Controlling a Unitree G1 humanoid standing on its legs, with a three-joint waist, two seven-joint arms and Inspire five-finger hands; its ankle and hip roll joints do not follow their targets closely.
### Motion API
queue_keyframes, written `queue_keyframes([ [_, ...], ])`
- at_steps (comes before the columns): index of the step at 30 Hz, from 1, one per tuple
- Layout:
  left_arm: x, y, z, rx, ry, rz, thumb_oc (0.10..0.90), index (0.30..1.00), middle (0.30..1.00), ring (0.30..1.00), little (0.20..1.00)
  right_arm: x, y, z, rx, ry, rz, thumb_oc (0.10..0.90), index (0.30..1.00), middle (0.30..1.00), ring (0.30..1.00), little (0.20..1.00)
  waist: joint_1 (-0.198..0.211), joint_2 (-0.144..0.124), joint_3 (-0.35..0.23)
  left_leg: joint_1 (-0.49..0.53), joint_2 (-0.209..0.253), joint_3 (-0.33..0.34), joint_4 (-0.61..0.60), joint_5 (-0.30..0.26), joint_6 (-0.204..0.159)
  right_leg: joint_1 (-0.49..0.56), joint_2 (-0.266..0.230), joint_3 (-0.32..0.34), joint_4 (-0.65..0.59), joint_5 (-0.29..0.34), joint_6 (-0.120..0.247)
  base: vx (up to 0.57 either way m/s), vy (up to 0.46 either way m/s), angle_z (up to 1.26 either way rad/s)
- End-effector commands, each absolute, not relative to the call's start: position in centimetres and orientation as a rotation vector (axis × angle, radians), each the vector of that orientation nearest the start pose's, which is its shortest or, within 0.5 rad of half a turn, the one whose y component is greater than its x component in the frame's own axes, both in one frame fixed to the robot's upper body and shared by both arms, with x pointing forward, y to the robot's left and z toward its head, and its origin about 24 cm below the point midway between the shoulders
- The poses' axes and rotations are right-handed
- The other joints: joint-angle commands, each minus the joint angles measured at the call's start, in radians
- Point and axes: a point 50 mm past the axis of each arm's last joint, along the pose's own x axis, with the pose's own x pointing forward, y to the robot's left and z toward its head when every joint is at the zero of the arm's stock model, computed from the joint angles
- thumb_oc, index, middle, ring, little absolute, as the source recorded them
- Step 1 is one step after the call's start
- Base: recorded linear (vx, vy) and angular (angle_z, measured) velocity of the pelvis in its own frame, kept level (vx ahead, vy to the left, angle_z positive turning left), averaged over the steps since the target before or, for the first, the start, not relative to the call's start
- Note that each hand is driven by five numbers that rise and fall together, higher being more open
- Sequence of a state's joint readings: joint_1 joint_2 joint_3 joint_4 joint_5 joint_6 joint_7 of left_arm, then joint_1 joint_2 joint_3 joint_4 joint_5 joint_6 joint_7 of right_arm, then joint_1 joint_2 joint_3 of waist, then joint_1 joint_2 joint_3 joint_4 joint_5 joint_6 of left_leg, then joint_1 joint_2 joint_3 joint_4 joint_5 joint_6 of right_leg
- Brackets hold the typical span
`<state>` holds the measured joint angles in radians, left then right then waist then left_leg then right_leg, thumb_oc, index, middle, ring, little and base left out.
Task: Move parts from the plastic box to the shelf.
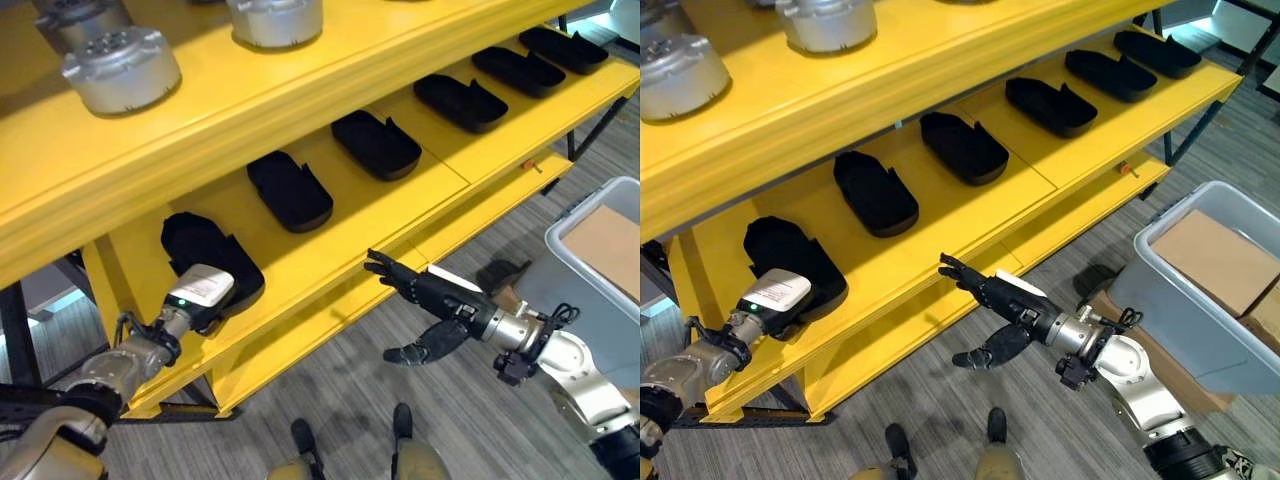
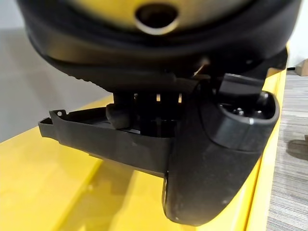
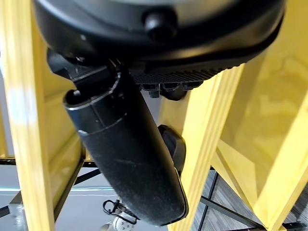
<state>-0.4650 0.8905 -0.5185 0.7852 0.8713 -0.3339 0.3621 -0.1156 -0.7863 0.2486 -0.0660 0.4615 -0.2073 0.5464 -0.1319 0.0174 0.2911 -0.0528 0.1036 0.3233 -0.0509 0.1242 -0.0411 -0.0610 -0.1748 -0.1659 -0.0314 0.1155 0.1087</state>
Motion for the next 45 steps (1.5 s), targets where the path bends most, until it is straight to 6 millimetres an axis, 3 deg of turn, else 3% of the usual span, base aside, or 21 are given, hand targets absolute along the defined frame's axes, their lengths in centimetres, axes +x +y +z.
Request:
queue_keyframes([
  [1, 31.9, 33.1, 9.7, 1.937, -0.009, -0.106, 0.400, 0.300, 0.300, 0.300, 0.300, 25.8, -17.9, 16.0, -0.380, -0.432, 0.840, 0.900, 1.000, 1.000, 1.000, 1.000, -0.015, -0.049, 0.009, -0.025, 0.046, -0.043, 0.203, -0.158, -0.007, -0.014, -0.050, 0.045, 0.115, -0.097, 0.047, -0.07, 0.039, 0.00],
  [14, 32.1, 35.6, 11.4, 2.021, 0.108, 0.005, 0.400, 0.300, 0.300, 0.300, 0.300, 25.7, -17.8, 16.7, -0.393, -0.471, 0.820, 0.900, 1.000, 1.000, 1.000, 1.000, -0.028, -0.071, 0.075, -0.061, 0.050, -0.024, 0.246, -0.180, 0.000, -0.044, -0.059, 0.057, 0.109, -0.079, 0.059, -0.03, 0.011, -0.01],
  [31, 30.6, 39.1, 11.5, 1.963, 0.340, 0.159, 0.400, 0.300, 0.300, 0.300, 0.300, 25.9, -17.2, 17.1, -0.408, -0.485, 0.818, 0.900, 1.000, 1.000, 1.000, 1.000, -0.021, -0.081, 0.103, -0.084, 0.054, -0.028, 0.285, -0.198, 0.003, -0.064, -0.069, 0.049, 0.126, -0.080, 0.057, -0.01, 0.007, -0.01],
  [33, 30.4, 39.3, 11.1, 1.951, 0.365, 0.154, 0.678, 0.690, 0.690, 0.690, 0.690, 25.9, -17.2, 17.0, -0.406, -0.482, 0.816, 0.900, 1.000, 1.000, 1.000, 1.000, -0.020, -0.080, 0.101, -0.081, 0.054, -0.029, 0.283, -0.198, 0.002, -0.062, -0.069, 0.048, 0.127, -0.082, 0.057, 0.02, 0.000, -0.10],
  [34, 30.3, 39.4, 11.0, 1.949, 0.382, 0.160, 0.900, 1.000, 1.000, 1.000, 1.000, 25.9, -17.2, 17.0, -0.406, -0.480, 0.818, 0.900, 1.000, 1.000, 1.000, 1.000, -0.020, -0.080, 0.100, -0.080, 0.054, -0.030, 0.282, -0.198, 0.002, -0.061, -0.069, 0.047, 0.129, -0.083, 0.057, 0.02, 0.000, 0.13],
  [45, 30.1, 38.8, 9.7, 1.873, 0.386, 0.160, 0.900, 1.000, 1.000, 1.000, 1.000, 25.8, -16.9, 16.6, -0.401, -0.463, 0.821, 0.900, 1.000, 1.000, 1.000, 1.000, -0.010, -0.074, 0.090, -0.064, 0.051, -0.042, 0.270, -0.194, 0.003, -0.053, -0.069, 0.040, 0.140, -0.093, 0.053, 0.02, -0.006, 0.01],
])
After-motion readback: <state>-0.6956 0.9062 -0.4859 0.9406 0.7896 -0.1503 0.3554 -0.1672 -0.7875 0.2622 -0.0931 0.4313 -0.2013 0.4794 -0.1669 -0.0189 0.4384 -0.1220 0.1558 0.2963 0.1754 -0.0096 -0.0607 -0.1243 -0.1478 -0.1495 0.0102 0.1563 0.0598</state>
